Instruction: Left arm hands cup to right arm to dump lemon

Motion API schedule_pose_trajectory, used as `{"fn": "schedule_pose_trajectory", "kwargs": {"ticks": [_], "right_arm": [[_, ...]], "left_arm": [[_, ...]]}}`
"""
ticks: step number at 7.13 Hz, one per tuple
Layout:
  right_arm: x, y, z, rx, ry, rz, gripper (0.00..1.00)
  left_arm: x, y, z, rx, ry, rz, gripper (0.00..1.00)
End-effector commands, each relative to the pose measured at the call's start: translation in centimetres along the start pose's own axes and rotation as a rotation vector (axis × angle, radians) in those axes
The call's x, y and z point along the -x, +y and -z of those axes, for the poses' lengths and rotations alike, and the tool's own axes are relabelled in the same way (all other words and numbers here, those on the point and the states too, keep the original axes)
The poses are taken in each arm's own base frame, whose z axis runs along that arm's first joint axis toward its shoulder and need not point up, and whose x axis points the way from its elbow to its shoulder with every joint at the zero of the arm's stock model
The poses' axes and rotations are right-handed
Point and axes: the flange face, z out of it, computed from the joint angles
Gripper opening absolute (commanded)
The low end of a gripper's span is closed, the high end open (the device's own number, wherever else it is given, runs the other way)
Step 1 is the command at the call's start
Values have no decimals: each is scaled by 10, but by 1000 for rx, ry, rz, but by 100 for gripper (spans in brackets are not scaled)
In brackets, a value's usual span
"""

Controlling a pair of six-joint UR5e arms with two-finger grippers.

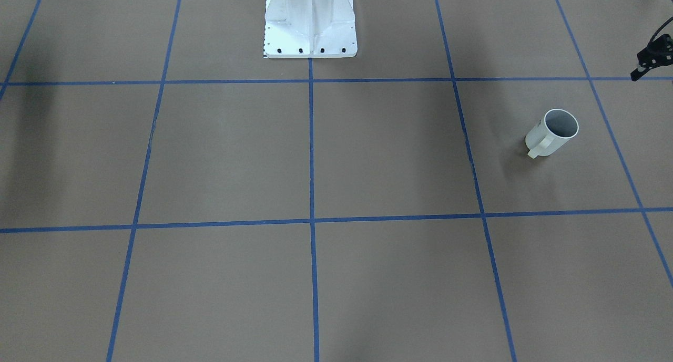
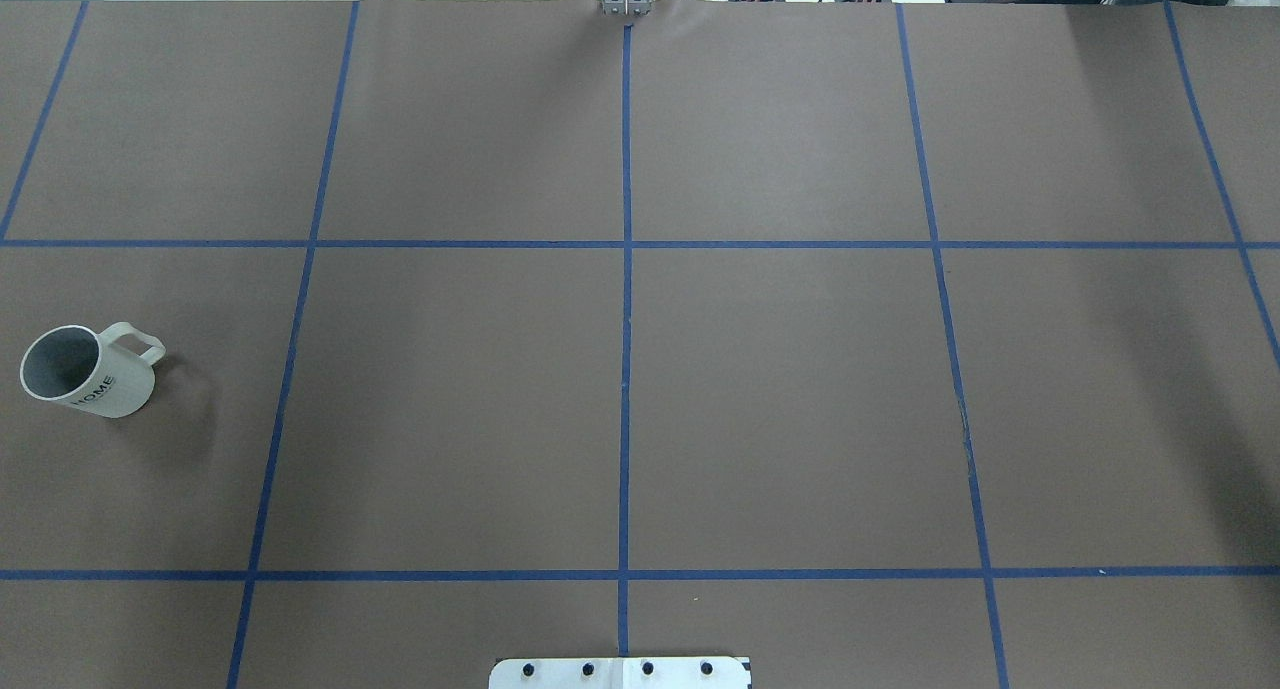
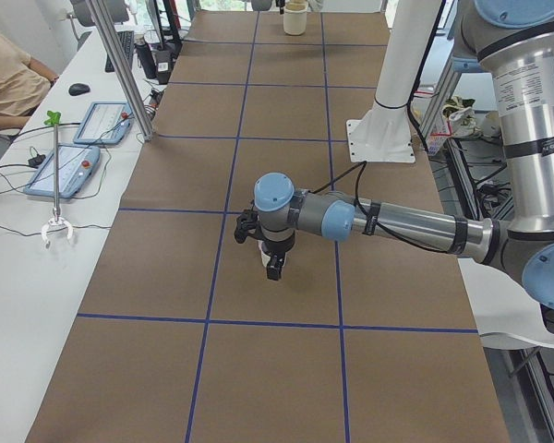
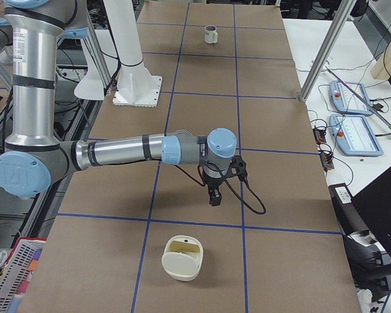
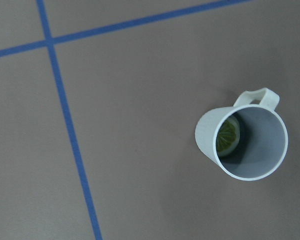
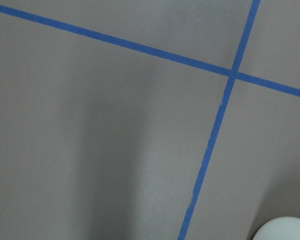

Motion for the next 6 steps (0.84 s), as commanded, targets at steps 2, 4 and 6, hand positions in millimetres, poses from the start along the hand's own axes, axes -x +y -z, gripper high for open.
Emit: {"fn": "schedule_pose_trajectory", "kwargs": {"ticks": [2,4,6], "right_arm": [[0,0,0,-1,0,3,100],[0,0,0,0,-5,0,100],[0,0,-1,0,-11,-1,100]], "left_arm": [[-9,-23,-50,47,16,-75,99],[6,-25,-78,50,22,-100,99],[6,-29,-81,53,21,-74,99]]}}
